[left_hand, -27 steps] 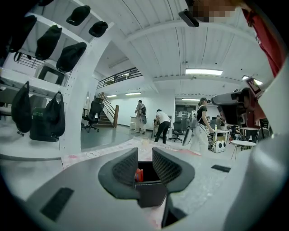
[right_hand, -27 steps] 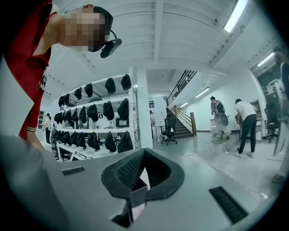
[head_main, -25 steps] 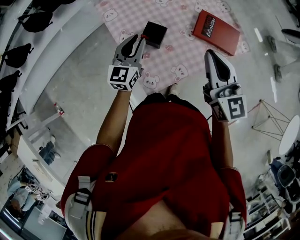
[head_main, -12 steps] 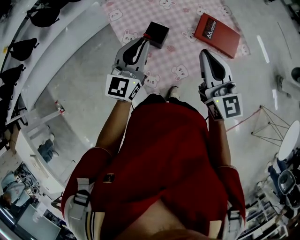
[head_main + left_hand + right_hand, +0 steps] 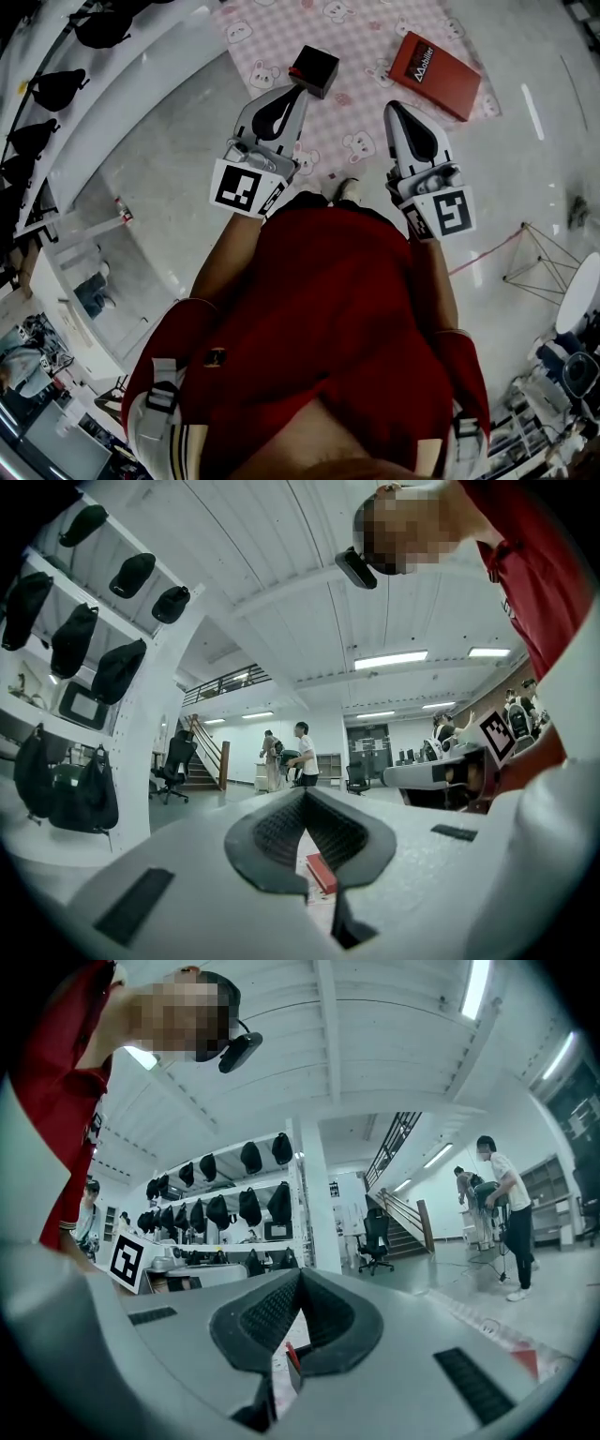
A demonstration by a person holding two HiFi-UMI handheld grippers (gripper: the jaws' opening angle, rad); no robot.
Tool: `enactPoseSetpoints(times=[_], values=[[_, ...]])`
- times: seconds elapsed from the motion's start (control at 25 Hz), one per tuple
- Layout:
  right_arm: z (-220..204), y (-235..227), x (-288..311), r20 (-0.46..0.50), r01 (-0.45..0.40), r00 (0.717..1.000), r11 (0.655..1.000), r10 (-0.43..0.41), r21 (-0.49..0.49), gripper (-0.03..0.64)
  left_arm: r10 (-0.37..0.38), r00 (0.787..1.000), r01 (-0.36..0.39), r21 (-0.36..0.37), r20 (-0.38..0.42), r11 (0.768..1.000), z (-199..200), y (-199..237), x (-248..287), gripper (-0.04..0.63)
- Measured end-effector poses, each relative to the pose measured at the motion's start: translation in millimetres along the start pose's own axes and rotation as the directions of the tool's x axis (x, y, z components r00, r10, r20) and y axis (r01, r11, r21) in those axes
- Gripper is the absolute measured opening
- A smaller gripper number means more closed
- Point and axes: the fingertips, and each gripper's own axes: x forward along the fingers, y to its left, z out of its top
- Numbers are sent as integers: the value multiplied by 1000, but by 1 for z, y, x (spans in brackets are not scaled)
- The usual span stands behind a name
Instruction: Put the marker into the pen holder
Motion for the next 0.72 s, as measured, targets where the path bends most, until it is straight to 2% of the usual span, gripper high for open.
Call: enactPoseSetpoints(times=[0.72], values=[[0,13,-3,8,-72,997,997,72,3,-2,-1,1000,1,15,-16,1000,8,-22,-4,6]])
